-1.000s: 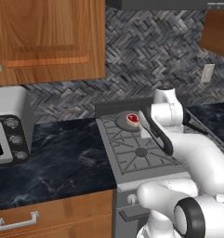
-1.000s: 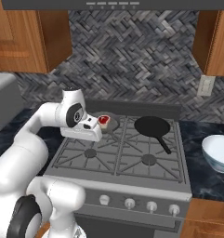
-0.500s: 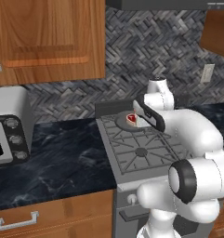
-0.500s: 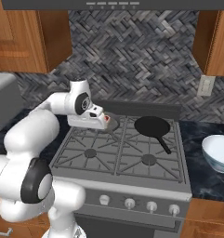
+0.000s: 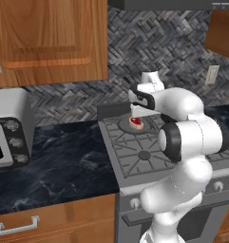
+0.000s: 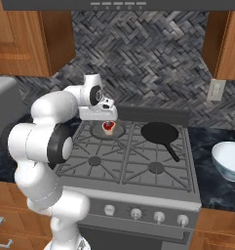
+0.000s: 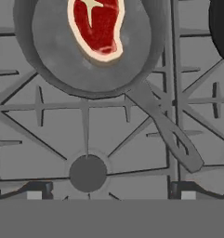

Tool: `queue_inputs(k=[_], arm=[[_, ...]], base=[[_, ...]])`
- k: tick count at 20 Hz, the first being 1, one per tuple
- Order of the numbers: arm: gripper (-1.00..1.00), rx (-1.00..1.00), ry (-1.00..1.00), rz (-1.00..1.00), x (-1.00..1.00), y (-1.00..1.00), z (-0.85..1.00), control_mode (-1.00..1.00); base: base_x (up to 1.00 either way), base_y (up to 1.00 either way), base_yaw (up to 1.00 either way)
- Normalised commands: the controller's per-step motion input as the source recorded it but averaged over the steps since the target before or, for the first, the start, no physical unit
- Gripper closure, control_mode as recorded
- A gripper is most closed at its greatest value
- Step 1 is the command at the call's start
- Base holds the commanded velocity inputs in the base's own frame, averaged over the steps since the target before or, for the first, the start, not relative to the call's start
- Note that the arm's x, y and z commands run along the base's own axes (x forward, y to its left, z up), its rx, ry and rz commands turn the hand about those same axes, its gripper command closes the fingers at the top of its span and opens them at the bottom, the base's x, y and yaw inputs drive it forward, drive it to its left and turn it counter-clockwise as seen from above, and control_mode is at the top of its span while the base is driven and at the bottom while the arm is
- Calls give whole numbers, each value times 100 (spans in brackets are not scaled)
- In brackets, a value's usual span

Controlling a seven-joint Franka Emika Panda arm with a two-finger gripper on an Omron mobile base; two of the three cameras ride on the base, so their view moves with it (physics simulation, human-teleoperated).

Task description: Place one of the steaks on the plate and the other in the bowl. Then place the bowl in the fridge.

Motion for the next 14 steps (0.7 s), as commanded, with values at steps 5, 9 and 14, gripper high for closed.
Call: queue_inputs(k=[5, 9, 14], arm=[[-100, 3, -2, 17, 72, -2, -12, -100], [-100, 1, -2, 15, 61, -1, -31, -100], [-100, 2, -7, 17, 57, 0, -47, -100]], base=[[0, 0, 0], [0, 0, 0], [0, 0, 0]])
